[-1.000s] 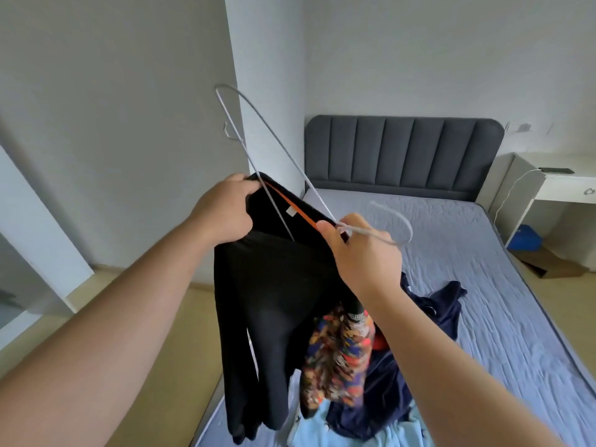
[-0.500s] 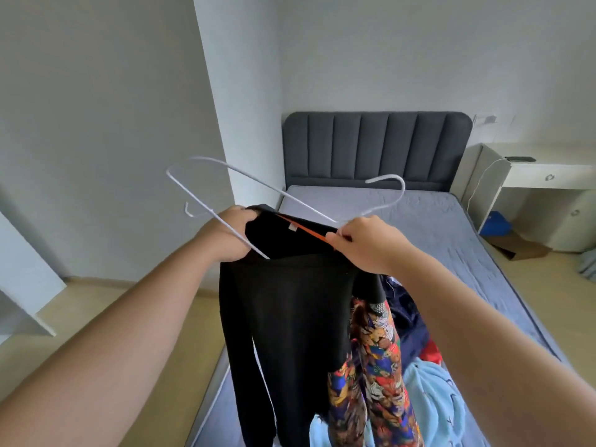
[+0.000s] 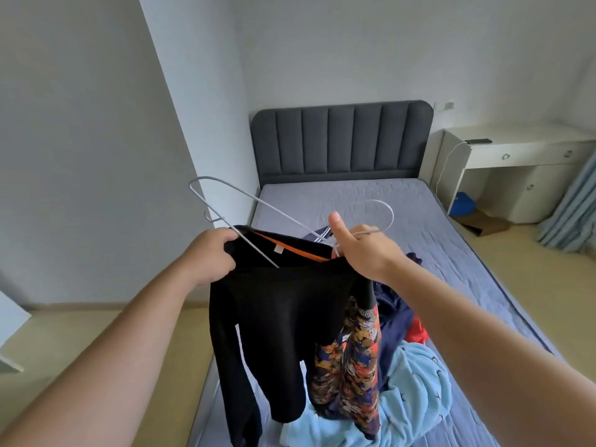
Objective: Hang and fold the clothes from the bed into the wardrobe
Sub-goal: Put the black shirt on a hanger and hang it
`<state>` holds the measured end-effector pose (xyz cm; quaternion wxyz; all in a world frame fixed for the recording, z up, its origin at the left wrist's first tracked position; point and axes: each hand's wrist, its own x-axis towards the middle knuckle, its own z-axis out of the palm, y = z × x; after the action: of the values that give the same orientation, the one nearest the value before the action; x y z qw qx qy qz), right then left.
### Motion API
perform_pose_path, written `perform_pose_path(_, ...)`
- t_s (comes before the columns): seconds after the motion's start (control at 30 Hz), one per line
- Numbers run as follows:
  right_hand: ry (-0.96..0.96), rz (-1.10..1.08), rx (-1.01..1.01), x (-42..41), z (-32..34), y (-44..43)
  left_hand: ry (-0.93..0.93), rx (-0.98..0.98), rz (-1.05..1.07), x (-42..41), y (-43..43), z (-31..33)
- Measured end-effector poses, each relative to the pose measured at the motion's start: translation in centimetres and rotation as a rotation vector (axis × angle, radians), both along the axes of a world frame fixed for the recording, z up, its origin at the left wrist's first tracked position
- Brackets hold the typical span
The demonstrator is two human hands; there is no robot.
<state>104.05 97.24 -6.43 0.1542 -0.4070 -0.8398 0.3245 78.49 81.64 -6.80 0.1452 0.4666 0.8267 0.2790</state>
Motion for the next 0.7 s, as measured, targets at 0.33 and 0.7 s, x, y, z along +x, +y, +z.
perform_pose_path(0.33, -0.180, -0.027, 0.143, 1.8, -1.2, 1.9, -0.109, -0.067, 0.059, -2.4, -0.9, -1.4)
perform_pose_path(0.7, -0.354, -0.065, 0.382, 0.9, -2.4, 0.4, -0.081, -0.110, 0.018, -2.1, -0.6, -0.7)
